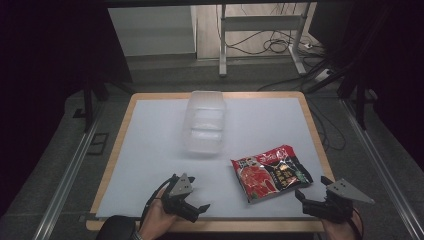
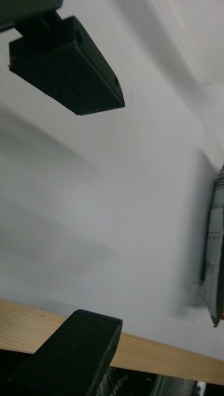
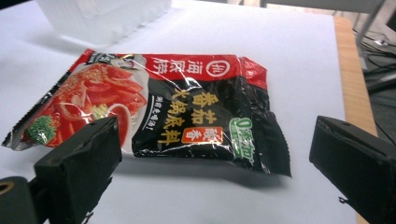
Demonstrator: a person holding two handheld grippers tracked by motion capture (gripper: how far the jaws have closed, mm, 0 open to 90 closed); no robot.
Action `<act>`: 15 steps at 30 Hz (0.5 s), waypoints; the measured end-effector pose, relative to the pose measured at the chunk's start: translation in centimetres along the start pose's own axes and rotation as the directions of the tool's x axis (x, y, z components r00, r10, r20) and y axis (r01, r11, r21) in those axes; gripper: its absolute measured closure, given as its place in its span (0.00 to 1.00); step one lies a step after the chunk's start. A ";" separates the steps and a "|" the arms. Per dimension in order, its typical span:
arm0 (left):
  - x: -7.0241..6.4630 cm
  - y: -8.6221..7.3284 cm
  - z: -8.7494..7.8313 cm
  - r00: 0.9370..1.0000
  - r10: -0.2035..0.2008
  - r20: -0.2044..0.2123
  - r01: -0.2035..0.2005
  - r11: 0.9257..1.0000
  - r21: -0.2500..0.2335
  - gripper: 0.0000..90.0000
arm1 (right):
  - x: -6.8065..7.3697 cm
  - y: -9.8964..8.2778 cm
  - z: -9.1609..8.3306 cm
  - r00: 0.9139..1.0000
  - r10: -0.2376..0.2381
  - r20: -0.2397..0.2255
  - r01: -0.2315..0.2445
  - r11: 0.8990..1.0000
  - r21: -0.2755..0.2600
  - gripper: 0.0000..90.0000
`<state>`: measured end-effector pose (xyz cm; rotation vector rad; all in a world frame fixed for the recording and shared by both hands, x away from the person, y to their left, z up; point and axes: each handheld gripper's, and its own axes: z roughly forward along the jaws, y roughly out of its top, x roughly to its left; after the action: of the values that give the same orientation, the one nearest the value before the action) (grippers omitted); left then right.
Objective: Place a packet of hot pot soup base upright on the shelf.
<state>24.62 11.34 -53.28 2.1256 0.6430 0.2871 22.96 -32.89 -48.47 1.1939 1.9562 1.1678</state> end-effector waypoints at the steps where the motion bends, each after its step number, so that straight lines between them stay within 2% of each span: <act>1: 0.0 0.0 0.0 1.000 -0.006 0.004 0.006 1.000 -0.008 0.00 | -0.1 0.0 0.1 1.000 -0.003 -0.008 0.003 1.000 -0.002 0.02; 10: 0.1 0.2 0.3 1.000 0.001 -0.010 -0.001 1.000 0.007 0.00 | -0.3 -0.2 0.0 1.000 -0.007 -0.009 0.007 1.000 0.002 0.01; 15: 0.1 0.3 0.6 1.000 -0.010 0.000 0.010 1.000 0.028 0.00 | -0.2 -0.2 0.1 1.000 -0.012 -0.011 0.012 1.000 0.011 0.01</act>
<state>25.03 10.85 -53.40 2.1487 0.6616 0.2741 23.08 -33.00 -48.67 1.1821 1.9773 1.1613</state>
